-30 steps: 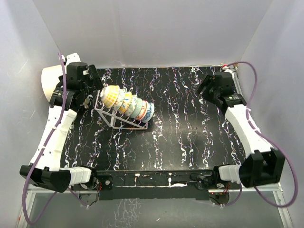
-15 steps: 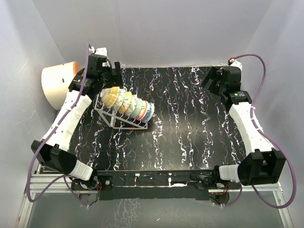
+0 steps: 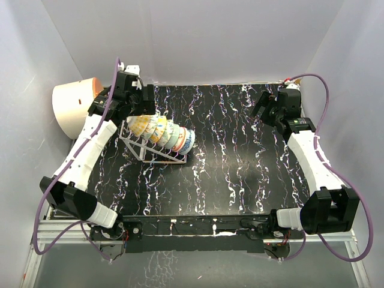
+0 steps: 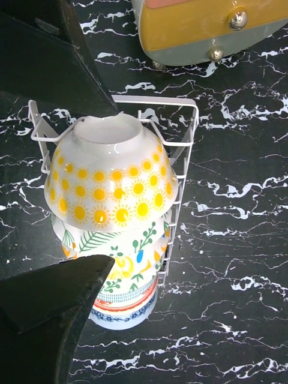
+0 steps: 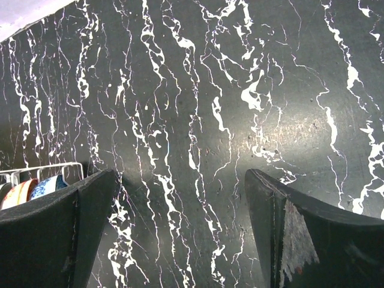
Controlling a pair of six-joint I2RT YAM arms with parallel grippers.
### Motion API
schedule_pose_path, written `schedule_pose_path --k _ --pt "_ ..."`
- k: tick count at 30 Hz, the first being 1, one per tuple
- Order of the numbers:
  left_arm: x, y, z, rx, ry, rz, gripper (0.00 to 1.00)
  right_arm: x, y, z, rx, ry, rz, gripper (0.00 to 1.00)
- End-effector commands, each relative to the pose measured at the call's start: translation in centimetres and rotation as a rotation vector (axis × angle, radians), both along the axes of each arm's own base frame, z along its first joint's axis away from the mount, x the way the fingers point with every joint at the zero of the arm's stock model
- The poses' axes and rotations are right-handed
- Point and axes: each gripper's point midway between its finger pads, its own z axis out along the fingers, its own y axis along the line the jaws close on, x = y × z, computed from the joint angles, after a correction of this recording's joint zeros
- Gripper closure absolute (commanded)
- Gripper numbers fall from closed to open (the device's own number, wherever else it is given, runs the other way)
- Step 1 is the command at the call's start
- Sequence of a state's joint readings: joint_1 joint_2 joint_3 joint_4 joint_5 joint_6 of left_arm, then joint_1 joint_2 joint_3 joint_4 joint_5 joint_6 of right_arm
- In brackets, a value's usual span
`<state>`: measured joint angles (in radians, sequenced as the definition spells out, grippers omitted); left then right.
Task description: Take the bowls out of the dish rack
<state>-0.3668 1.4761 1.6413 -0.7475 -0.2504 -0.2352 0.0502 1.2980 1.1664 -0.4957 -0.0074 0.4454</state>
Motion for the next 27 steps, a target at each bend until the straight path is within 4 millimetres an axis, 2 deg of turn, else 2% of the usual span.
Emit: schedule_pose_path --k 1,11,27 --pt "-1.6 0.8 0.6 0.029 0.001 -0.002 0.05 0.4 0.2 1.3 0.01 -0.06 0.013 0.09" --pt "-2.5 0.7 -0.1 0.062 0.017 -0.025 0.08 0.0 0.6 1.3 0.051 -0.062 0.013 0.09" --pt "-2.5 0.9 -1.4 0.113 0.036 -0.039 0.07 -0.2 0.7 1.2 0.071 -0.061 0.003 0.09"
